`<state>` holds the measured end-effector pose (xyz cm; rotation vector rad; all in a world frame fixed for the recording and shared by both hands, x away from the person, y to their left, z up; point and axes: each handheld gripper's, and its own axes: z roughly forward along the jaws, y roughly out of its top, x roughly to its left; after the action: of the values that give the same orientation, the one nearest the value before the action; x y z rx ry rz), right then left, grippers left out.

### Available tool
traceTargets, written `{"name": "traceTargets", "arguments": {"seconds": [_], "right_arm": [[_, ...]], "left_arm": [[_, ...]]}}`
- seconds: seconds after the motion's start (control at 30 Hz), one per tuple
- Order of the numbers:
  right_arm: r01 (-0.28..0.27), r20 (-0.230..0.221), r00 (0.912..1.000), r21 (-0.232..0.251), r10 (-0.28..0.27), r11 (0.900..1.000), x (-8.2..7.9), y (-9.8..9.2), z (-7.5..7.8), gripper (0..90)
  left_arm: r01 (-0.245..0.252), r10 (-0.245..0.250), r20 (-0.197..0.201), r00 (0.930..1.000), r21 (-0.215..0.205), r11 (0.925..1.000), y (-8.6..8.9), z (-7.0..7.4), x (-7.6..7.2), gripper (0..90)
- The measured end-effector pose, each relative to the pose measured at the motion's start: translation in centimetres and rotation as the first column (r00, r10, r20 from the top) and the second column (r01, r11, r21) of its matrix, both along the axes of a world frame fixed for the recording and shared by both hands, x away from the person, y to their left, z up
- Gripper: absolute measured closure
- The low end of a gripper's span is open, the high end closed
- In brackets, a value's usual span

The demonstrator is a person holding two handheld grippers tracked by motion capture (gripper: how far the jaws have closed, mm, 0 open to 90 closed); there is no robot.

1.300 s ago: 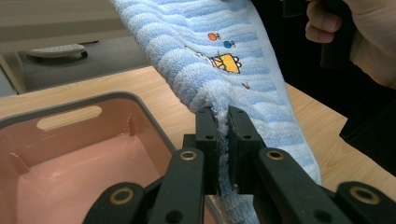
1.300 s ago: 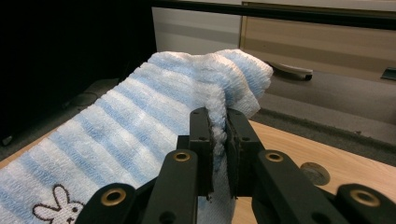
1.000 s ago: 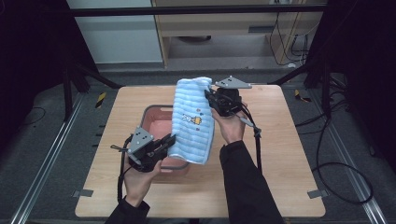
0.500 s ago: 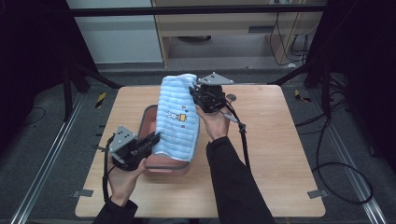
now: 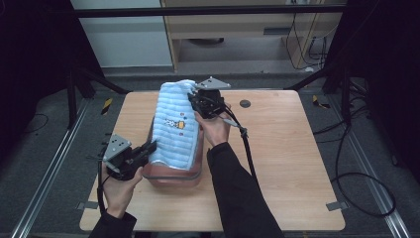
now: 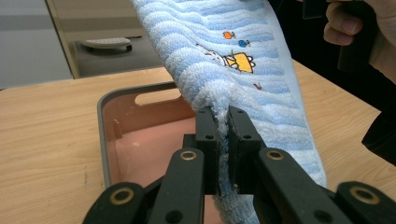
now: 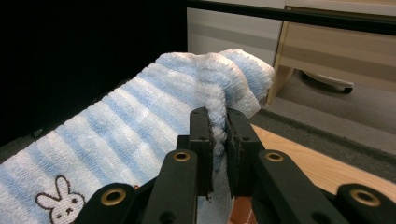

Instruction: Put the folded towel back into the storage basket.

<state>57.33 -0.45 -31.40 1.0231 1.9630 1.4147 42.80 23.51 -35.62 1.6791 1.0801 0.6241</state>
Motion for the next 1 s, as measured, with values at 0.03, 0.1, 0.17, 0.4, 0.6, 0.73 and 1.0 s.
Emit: {"name": "traceTargets", "arguments": {"seconds": [0.03,0.1,0.17,0.4,0.6,0.73,1.0], "right_arm": [[-0.001,-0.001,1.0000,-0.003,0.001,1.000,0.1,0.1,-0.1,82.5],[-0.001,-0.004,1.0000,-0.004,0.001,1.000,0.2,0.2,-0.3,82.5],[-0.001,-0.011,0.9999,-0.008,0.001,1.000,0.5,0.4,-0.6,82.5],[0.009,-0.037,0.9993,-0.017,-0.010,1.000,1.2,0.4,-2.3,82.5],[0.013,-0.060,0.9981,-0.022,-0.014,1.000,1.6,0.4,-3.5,82.4],[0.013,-0.069,0.9975,-0.031,-0.015,0.999,1.9,0.3,-4.3,82.4],[0.008,-0.092,0.9957,-0.044,-0.012,0.999,2.3,0.6,-6.0,82.4]], "left_arm": [[-0.003,0.003,-0.003,1.0000,0.003,1.0000,0.1,-0.2,0.1,84.1],[-0.006,0.006,-0.007,1.0000,0.007,1.0000,0.1,-0.3,0.2,84.1],[-0.009,0.009,-0.015,0.9999,0.007,0.9999,0.1,-0.5,0.4,84.2],[-0.008,0.010,-0.042,0.9991,0.028,0.9996,-0.2,-1.7,1.1,84.1],[-0.005,0.008,-0.057,0.9984,0.050,0.9987,-0.6,-2.5,1.5,84.1],[-0.004,0.008,-0.072,0.9974,0.061,0.9981,-0.6,-2.9,1.7,84.1],[-0.010,0.018,-0.097,0.9951,0.078,0.9969,-0.7,-3.7,1.9,84.1]]}}
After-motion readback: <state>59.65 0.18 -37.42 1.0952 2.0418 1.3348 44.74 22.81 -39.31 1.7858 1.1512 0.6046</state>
